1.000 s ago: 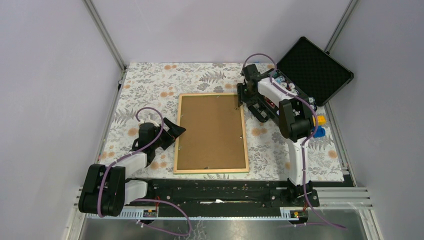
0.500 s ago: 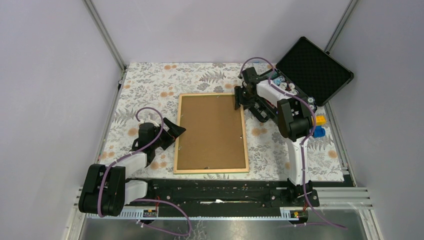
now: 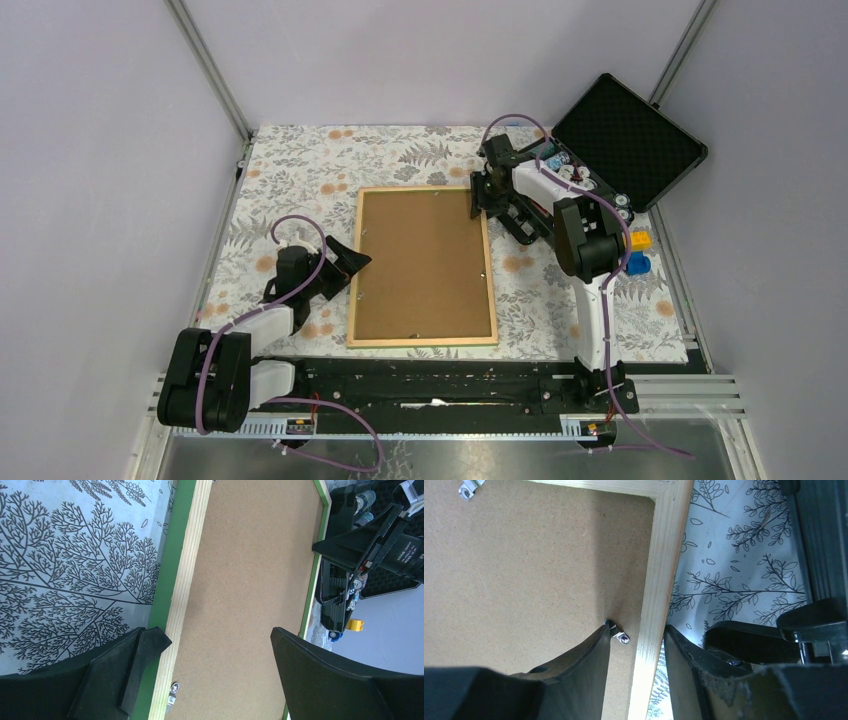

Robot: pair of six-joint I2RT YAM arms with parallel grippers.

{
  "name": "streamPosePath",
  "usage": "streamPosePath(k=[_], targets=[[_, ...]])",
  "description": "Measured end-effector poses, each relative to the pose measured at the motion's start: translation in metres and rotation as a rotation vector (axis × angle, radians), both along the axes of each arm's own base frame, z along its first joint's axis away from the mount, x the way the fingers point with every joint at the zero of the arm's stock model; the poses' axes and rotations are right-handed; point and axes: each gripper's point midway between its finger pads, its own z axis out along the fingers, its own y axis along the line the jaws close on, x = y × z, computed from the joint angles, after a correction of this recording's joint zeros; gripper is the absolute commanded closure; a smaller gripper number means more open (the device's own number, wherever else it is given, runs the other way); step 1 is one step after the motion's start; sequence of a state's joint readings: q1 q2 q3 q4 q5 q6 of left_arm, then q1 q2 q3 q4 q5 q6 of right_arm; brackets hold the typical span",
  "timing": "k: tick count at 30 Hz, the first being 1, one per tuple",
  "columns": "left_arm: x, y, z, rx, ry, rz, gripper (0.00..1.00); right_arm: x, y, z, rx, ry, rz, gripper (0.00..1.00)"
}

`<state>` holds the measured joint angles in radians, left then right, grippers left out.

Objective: Put the photo into the frame

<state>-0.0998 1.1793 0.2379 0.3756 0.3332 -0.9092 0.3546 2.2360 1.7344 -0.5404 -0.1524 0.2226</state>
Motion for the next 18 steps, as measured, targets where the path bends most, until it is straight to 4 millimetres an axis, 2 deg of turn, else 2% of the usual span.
streamPosePath(k=[4,11,16,17,18], targets=[[-0.0001,0.0004,-0.0003,-0.001,-0.001,0.001,0.01,0.002,-0.0017,-0.0002,-0.005,0.0,-0.033,0.69],[0.0005,0.0011,0.0003,-0.002,-0.003,0.003,0.01,0.0054,-0.002,0.0002,0.004,0.004,-0.102,0.7],[0.0004,0.0013,0.0003,-0.004,-0.003,0.003,0.01,0.0058,-0.0028,-0.0002,0.001,0.009,-0.145,0.79],[0.0004,0.0014,0.0004,-0.004,-0.003,0.003,0.01,0.0059,-0.0027,-0.0002,0.0,0.011,-0.155,0.85],[0.0003,0.0015,0.0003,-0.005,-0.003,0.003,0.01,0.006,-0.0028,-0.0003,0.001,0.012,-0.164,0.98]])
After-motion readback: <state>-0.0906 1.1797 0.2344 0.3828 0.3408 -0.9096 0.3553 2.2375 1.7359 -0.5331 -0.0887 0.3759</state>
